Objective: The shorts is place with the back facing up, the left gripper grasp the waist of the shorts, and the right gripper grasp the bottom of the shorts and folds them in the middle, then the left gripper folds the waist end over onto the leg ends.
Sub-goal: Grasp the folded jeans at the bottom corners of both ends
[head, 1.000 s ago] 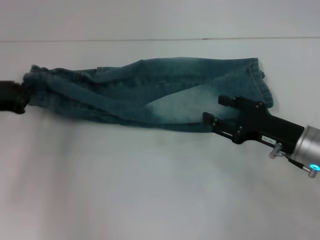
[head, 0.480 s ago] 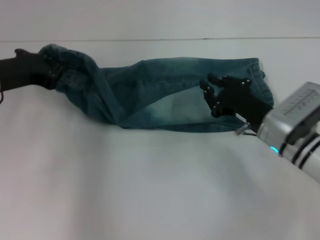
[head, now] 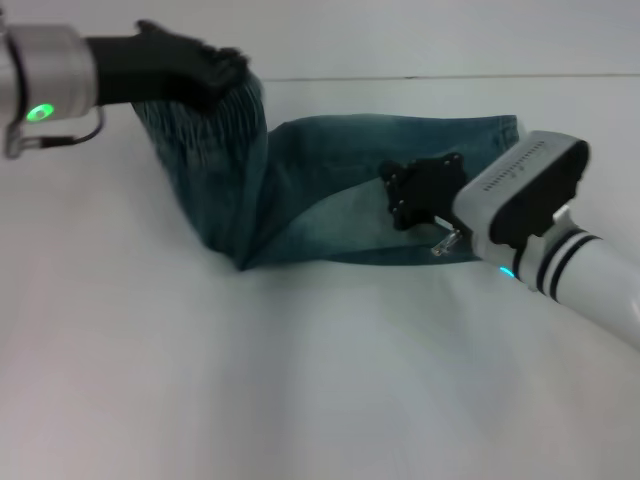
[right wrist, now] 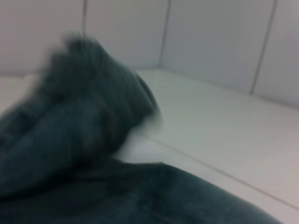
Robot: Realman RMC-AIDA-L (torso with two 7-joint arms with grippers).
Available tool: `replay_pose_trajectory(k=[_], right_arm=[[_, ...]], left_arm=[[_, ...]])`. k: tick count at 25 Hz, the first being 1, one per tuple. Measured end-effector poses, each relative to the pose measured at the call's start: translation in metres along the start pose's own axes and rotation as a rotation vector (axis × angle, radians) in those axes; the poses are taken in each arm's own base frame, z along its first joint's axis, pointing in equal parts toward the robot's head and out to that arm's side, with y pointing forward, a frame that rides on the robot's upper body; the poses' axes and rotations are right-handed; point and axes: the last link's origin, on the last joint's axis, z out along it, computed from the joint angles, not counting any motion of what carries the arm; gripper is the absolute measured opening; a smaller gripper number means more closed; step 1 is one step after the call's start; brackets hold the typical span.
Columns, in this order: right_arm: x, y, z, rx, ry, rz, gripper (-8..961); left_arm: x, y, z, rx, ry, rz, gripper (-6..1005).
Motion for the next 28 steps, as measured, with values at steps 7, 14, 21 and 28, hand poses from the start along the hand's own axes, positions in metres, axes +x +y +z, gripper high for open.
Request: replay_pose_trajectory(k=[7, 14, 21, 28], right_arm=[[-0.01, 0.014, 0.018, -0.09, 0.077, -0.046, -2], [-0.006, 0.019, 0.015, -0.114, 0.078, -0.037, -2], [0.008, 0.012, -0.009, -0.103, 0.008, 0.032, -2], [0.013, -0.007, -0.051, -0.203, -0.124, 0.13, -1]], left_arm=[[0.049, 0.042, 0.04, -0.135, 0.004, 0.064, 46], [0.057, 0.061, 0.058, -0.138, -0.038, 0.122, 52], [0.038, 0.045, 0.052, -0.061, -0.048, 0.123, 63], [0.017, 0.039, 0.047, -0.035, -0.113, 0.177, 137]])
